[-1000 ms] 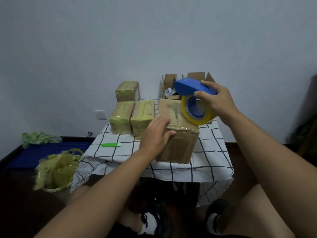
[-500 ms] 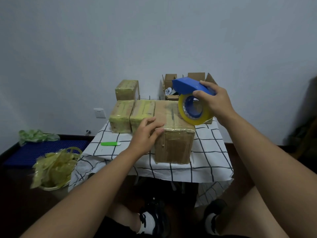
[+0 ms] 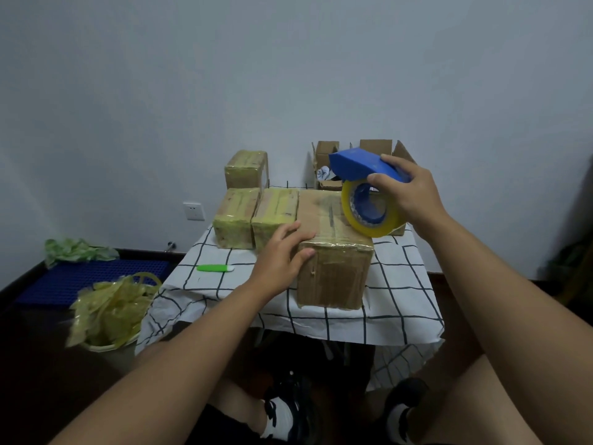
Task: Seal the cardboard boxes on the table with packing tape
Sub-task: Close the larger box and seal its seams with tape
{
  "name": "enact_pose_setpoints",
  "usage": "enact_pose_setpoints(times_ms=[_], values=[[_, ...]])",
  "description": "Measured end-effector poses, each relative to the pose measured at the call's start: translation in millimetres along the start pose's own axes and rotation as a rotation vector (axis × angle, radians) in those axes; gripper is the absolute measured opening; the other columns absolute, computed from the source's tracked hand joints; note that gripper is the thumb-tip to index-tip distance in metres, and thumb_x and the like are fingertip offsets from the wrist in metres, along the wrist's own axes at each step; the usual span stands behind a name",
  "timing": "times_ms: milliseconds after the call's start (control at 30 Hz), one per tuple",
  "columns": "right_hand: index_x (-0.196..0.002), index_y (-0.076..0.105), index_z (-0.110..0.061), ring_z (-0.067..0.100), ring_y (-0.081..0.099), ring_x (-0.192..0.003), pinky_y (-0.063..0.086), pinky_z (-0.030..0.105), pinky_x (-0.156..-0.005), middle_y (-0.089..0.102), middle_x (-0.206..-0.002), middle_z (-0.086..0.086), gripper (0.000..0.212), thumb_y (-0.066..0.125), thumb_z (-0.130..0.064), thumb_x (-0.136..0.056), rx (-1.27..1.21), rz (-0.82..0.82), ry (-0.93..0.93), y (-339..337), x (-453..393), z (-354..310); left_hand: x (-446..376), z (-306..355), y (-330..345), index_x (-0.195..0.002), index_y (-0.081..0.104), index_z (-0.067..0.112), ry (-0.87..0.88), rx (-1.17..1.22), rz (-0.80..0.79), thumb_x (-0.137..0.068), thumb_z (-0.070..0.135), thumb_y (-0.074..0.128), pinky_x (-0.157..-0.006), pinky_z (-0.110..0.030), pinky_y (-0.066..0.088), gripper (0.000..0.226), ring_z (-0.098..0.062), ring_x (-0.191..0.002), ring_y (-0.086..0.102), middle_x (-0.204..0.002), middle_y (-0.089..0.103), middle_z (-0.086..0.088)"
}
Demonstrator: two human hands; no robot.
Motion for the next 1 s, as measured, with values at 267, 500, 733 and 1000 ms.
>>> enact_pose_setpoints(times_ms=[267,500,733,1000], values=[[-0.133,0.061,-0.025,0.010,0.058,-0.105,0.049,0.027,-0.091,0.057,-0.118,-0.012,0.050,0.075,-0.032,-0.086,-0.014,0.006,0.006,-2,4,0,59,29,34,-0.135,0.048,0.021,-0.285,0.292,0.453,-0.097,0.022,0.058,-0.082,-0.013,0.051,0.039,-0.003,-0.107,0.055,-0.127,0.041,0.008],[-0.132,0.061,-0.026,0.012,0.057,-0.106,0.046,0.021,-0.083,0.056,-0.116,-0.013,0.047,0.074,-0.031,-0.087,0.001,0.005,-0.004,1,3,-1,73,39,49,-0.147,0.041,0.015,-0.194,0.156,0.332,-0.101,0.024,0.051,-0.099,0.004,0.018,0.048,0.006,-0.131,0.030,-0.146,0.035,0.010],[-0.132,0.061,-0.026,0.002,0.057,-0.098,0.046,0.016,-0.079,0.054,-0.107,-0.025,0.048,0.074,-0.032,-0.087,-0.017,0.013,0.004,-2,4,1,66,41,52,-0.152,0.031,0.017,-0.311,0.232,0.280,-0.101,0.027,0.050,-0.112,-0.018,0.023,0.055,-0.003,-0.141,0.026,-0.157,0.028,0.008],[-0.132,0.060,-0.028,0.003,0.057,-0.098,0.047,0.017,-0.080,0.054,-0.108,-0.025,0.047,0.074,-0.032,-0.087,-0.018,0.011,-0.008,-1,5,2,52,39,56,-0.150,0.034,0.018,-0.426,0.332,0.333,-0.100,0.031,0.053,-0.112,-0.042,0.038,0.055,-0.018,-0.137,0.039,-0.153,0.034,0.003]])
Point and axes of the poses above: each hand's wrist, its own x-axis away from the middle knuckle, its own y-axis out of the palm, z = x × y, the point moved 1 cm from there along -x, towards the middle knuckle
